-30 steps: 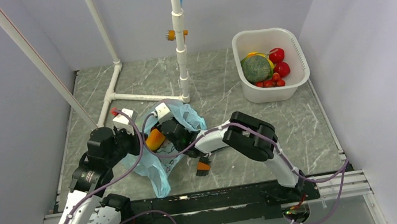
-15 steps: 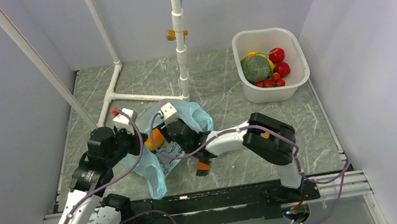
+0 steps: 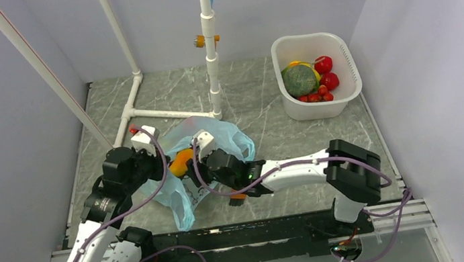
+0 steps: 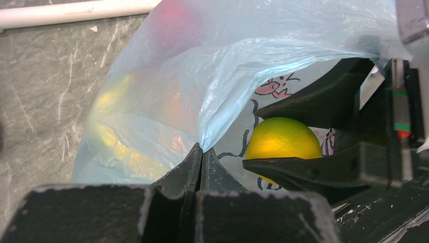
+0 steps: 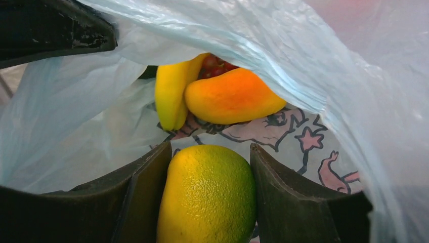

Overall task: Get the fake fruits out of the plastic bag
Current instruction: Take out the fake fruit from the plastic bag.

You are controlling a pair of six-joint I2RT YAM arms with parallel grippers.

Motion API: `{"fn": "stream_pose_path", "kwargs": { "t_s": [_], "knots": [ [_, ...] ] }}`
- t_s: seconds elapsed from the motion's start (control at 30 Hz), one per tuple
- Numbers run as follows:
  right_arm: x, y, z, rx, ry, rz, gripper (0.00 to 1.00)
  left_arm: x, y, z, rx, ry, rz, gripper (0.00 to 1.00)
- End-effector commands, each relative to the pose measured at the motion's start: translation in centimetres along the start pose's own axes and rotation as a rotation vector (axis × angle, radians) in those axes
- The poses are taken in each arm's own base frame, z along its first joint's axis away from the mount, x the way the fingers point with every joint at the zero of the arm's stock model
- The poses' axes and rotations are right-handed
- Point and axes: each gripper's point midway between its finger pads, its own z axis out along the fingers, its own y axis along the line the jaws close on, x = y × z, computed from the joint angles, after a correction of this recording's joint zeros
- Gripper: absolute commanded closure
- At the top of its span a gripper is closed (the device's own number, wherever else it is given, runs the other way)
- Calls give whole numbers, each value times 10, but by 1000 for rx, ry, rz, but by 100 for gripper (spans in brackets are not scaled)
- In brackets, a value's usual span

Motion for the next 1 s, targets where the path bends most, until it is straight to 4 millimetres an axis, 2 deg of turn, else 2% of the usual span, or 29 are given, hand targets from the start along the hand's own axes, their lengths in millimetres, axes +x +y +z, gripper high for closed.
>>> {"fn": "stream_pose_path", "kwargs": {
  "t_s": [0.0, 0.1, 0.23, 0.43, 0.63, 0.73, 0.83, 0.97],
  "knots": [
    [-44, 18, -28, -100, -65, 129, 97, -24, 1, -12, -21, -87, 13, 100],
    [-61, 20, -44, -113, -72, 127, 98, -24, 0, -12, -20, -88, 12, 100],
    [-87, 11, -71, -94, -120, 142, 98, -24, 0, -12, -19, -81, 11, 100],
    [-105, -15, -116, -30, -176, 156, 100, -25, 0, -15, -19, -95, 12, 100],
    [-122, -21, -166, -113, -259, 229, 100, -25, 0, -14, -17, -84, 15, 100],
    [-115, -17, -168, -151, -233, 228, 100, -25, -1, -14, -14, -86, 16, 100],
    [-95, -7, -153, -180, -155, 228, 100, -26, -2, -16, -12, -95, 15, 100],
    [-71, 35, -131, -364, -41, 229, 100, -28, -3, -18, -7, -111, 17, 100]
  ]
}}
